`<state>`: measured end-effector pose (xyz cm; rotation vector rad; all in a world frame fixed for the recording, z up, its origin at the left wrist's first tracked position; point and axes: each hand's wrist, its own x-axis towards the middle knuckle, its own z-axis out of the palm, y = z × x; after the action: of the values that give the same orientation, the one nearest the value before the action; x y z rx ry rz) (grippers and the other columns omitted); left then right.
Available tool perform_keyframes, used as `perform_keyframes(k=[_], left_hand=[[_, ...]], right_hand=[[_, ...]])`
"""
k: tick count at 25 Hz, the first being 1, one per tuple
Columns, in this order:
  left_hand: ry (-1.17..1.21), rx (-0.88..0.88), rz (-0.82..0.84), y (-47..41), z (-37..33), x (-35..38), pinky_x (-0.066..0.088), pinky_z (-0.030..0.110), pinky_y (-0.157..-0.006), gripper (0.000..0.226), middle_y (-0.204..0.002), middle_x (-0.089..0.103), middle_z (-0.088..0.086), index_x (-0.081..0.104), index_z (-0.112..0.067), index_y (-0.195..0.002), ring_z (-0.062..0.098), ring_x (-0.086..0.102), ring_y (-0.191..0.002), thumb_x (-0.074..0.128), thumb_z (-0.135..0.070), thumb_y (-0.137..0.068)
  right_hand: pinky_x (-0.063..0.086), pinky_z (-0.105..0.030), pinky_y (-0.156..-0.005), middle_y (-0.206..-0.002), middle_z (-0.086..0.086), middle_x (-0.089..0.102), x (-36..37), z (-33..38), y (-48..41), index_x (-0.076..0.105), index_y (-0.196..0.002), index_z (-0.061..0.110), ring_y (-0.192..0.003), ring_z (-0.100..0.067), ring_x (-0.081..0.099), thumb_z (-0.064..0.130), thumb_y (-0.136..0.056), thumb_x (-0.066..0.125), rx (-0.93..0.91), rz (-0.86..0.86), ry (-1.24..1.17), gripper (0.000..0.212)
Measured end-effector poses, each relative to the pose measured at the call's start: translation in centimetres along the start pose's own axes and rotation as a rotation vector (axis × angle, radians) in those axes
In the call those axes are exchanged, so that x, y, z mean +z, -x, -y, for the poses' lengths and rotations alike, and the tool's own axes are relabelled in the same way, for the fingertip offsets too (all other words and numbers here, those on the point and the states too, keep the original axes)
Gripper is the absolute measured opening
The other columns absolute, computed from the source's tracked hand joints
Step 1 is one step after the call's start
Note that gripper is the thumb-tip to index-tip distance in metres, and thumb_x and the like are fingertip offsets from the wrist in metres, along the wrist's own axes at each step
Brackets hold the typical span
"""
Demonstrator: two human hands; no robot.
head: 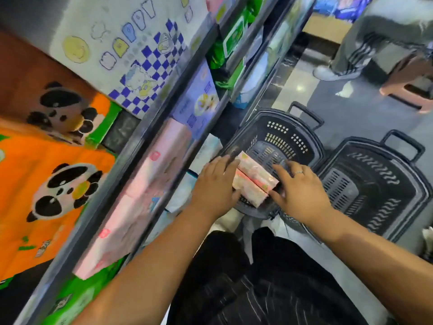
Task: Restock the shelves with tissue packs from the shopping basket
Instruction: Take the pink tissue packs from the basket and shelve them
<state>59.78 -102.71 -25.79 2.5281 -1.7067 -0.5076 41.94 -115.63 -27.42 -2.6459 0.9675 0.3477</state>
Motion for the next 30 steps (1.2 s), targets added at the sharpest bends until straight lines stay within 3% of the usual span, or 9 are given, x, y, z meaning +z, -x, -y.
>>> perform_keyframes(k=[3, 8, 11, 20, 23, 27, 30], left_hand=[[-0.012, 0.077, 0.117, -3.9, 0.8, 3.2, 0.036, 0.049, -0.108, 0.078, -0.139, 0.048, 0.019, 0.047, -0.011, -0.138, 0.040, 0.045, -0.128, 0.076, -0.033, -0.069], [-0.008, 0.148, 0.264, -11.1, 2.8, 9.0, 0.014, 0.042, -0.118, 0.083, -0.157, 0.021, 0.013, 0.021, -0.014, -0.152, 0.032, 0.017, -0.145, 0.063, -0.035, -0.084], [-0.012, 0.246, 0.296, -14.8, 4.5, 14.0, 0.019, 0.044, -0.116, 0.081, -0.154, 0.027, 0.019, 0.027, -0.009, -0.150, 0.037, 0.024, -0.141, 0.065, -0.035, -0.083], [-0.233, 0.463, 0.460, -23.5, 9.3, 33.6, 0.020, 0.046, -0.115, 0.074, -0.155, 0.027, 0.010, 0.027, -0.021, -0.149, 0.036, 0.024, -0.141, 0.057, -0.049, -0.088], [-0.263, 0.474, 0.505, -25.1, 10.5, 38.0, 0.019, 0.050, -0.116, 0.077, -0.159, 0.019, 0.007, 0.018, -0.024, -0.152, 0.035, 0.016, -0.144, 0.052, -0.052, -0.089], [-0.309, 0.491, 0.599, -26.1, 11.7, 41.3, 0.003, 0.049, -0.117, 0.082, -0.162, -0.004, 0.002, 0.001, -0.025, -0.154, 0.031, -0.003, -0.148, 0.045, -0.055, -0.093], [-0.349, 0.519, 0.578, -26.8, 12.2, 42.8, -0.005, 0.050, -0.117, 0.085, -0.161, -0.016, 0.002, -0.006, -0.023, -0.153, 0.031, -0.013, -0.147, 0.042, -0.057, -0.093]], right_hand=[[0.041, -0.051, -0.097, -0.140, -0.019, 0.044, 2.2, -1.0, -2.4, 0.041, -0.144, 0.022, -0.122, -0.042, 0.043, 0.048, -0.085, 0.064, 0.069, 0.061, -0.048, 0.068], [0.032, -0.047, -0.106, -0.150, -0.014, 0.031, 7.3, -2.3, -6.6, 0.026, -0.150, 0.027, -0.131, -0.039, 0.031, 0.050, -0.090, 0.054, 0.254, 0.173, -0.148, 0.070], [0.034, -0.046, -0.106, -0.150, -0.012, 0.030, 11.7, -3.7, -9.3, 0.023, -0.151, 0.026, -0.132, -0.037, 0.029, 0.051, -0.090, 0.053, 0.349, 0.227, -0.217, 0.072], [0.030, -0.045, -0.109, -0.155, -0.010, 0.025, 30.1, -6.0, -15.7, 0.023, -0.151, 0.021, -0.137, -0.035, 0.029, 0.051, -0.087, 0.060, 0.485, 0.294, -0.362, 0.080], [0.023, -0.049, -0.116, -0.161, -0.008, 0.011, 35.2, -6.6, -17.3, 0.013, -0.153, 0.024, -0.145, -0.034, 0.017, 0.055, -0.087, 0.056, 0.508, 0.304, -0.371, 0.085], [0.012, -0.053, -0.118, -0.162, 0.000, -0.011, 40.1, -7.7, -19.3, -0.006, -0.153, 0.029, -0.149, -0.029, -0.003, 0.059, -0.091, 0.046, 0.512, 0.401, -0.382, 0.087], [0.003, -0.053, -0.119, -0.159, 0.002, -0.023, 42.3, -8.4, -20.2, -0.014, -0.152, 0.032, -0.147, -0.026, -0.019, 0.067, -0.090, 0.038, 0.517, 0.442, -0.352, 0.088]])
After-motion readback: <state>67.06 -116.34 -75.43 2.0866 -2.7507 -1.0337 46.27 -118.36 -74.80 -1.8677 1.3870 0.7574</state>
